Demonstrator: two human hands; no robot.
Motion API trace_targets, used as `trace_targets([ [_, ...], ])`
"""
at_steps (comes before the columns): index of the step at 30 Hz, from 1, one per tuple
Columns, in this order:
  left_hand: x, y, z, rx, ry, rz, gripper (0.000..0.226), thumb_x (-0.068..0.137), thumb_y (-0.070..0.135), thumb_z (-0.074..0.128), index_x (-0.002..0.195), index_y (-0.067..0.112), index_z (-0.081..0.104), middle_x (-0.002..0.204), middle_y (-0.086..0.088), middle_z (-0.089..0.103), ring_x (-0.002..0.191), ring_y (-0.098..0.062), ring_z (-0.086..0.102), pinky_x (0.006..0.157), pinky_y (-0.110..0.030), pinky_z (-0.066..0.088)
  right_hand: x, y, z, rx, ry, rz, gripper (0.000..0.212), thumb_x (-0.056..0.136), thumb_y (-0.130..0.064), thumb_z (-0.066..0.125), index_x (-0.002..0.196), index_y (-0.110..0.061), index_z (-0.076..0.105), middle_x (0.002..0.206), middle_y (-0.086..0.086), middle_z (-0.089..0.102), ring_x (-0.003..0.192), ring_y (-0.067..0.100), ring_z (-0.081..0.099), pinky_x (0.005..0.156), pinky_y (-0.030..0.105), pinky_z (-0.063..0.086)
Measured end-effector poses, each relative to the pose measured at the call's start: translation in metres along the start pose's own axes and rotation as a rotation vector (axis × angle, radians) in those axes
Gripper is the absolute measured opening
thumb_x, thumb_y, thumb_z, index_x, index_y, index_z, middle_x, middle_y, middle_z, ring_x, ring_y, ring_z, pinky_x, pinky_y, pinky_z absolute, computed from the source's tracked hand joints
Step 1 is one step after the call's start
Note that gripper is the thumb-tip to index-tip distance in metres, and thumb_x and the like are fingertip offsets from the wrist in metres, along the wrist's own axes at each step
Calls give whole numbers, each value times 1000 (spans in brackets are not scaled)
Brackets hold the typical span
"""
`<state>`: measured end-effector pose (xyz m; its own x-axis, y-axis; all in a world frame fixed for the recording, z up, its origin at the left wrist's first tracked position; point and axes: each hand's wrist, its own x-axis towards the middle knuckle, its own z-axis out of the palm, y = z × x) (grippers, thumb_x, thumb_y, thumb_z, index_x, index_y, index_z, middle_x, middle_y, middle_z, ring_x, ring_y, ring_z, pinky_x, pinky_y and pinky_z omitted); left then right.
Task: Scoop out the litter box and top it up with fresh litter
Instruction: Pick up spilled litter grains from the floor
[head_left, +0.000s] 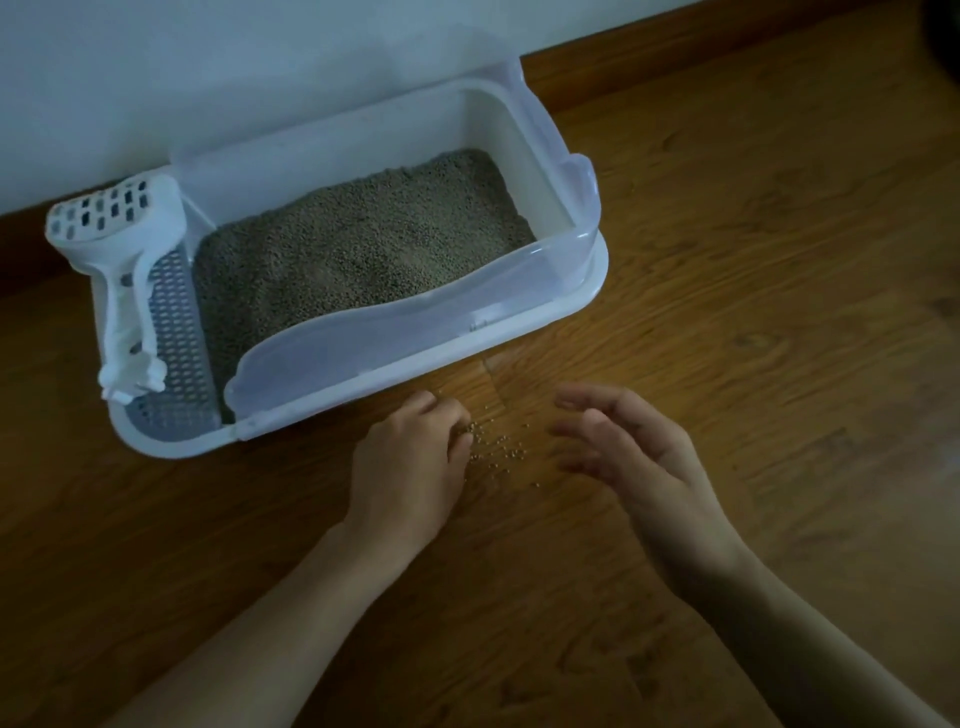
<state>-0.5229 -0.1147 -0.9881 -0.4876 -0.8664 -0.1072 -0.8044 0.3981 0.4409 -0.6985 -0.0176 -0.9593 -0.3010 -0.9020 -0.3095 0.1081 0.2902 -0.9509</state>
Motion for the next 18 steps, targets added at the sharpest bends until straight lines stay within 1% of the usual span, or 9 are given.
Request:
trace_targets([
  [1, 1, 1, 0, 4, 6, -1, 11, 91, 29, 68, 102, 26, 70, 81, 17, 48, 65, -1, 47, 55, -14, 37, 0, 0, 2, 195, -17, 65, 35, 95, -34, 49, 120, -15, 64, 118, 7, 67, 111, 26, 63, 91, 48, 54],
  [3, 6, 1, 0, 16, 22, 4, 12, 91, 28, 68, 103, 25, 71, 81, 16, 46, 67, -4, 47, 55, -18, 35, -1, -1, 6, 500, -55, 179, 43, 95, -38, 46, 124, -10, 61, 124, 16, 64, 116, 34, 61, 91, 48, 53],
  [5, 10, 0, -1, 30, 21, 14, 13, 91, 28, 68, 103, 24, 71, 81, 16, 46, 68, -6, 48, 55, -20, 35, 0, -2, 6, 742, -52, 304, 53, 97, -48, 43, 128, -7, 58, 128, 20, 62, 117, 35, 61, 89, 45, 54],
  [7, 13, 0, 1, 52, 2, 25, 11, 91, 29, 68, 100, 24, 71, 82, 15, 47, 69, -6, 49, 56, -20, 36, 2, -1, 2, 930, -8, 404, 64, 97, -56, 36, 129, -7, 62, 128, 19, 63, 117, 33, 62, 91, 46, 54],
  [10, 16, 1, 6, 76, -26, 33, 10, 90, 29, 69, 98, 24, 73, 85, 13, 52, 73, -4, 51, 58, -17, 37, 2, 3, -1, 1054, 84, 454, 69, 96, -62, 31, 122, -9, 66, 129, 17, 63, 117, 31, 63, 94, 48, 51],
  [14, 21, 0, 12, 99, -48, 20, 7, 90, 28, 69, 94, 23, 73, 84, 14, 53, 71, -3, 50, 56, -13, 32, 2, 10, -6, 1106, 142, 450, 68, 94, -61, 34, 122, -9, 67, 129, 16, 63, 117, 30, 63, 93, 46, 53],
  [16, 23, 0, 12, 108, -59, 34, 3, 90, 25, 69, 88, 24, 71, 83, 14, 54, 72, -2, 52, 57, -13, 36, 1, 13, -10, 1120, 157, 438, 67, 95, -60, 34, 122, -9, 67, 129, 16, 63, 116, 30, 63, 92, 45, 54],
  [18, 26, 2, 11, 129, -88, 66, 9, 90, 23, 68, 81, 24, 65, 81, 13, 54, 71, -4, 53, 58, -20, 47, 0, 16, -14, 1146, 168, 417, 66, 96, -59, 35, 121, -8, 67, 127, 16, 64, 114, 30, 64, 90, 44, 55],
])
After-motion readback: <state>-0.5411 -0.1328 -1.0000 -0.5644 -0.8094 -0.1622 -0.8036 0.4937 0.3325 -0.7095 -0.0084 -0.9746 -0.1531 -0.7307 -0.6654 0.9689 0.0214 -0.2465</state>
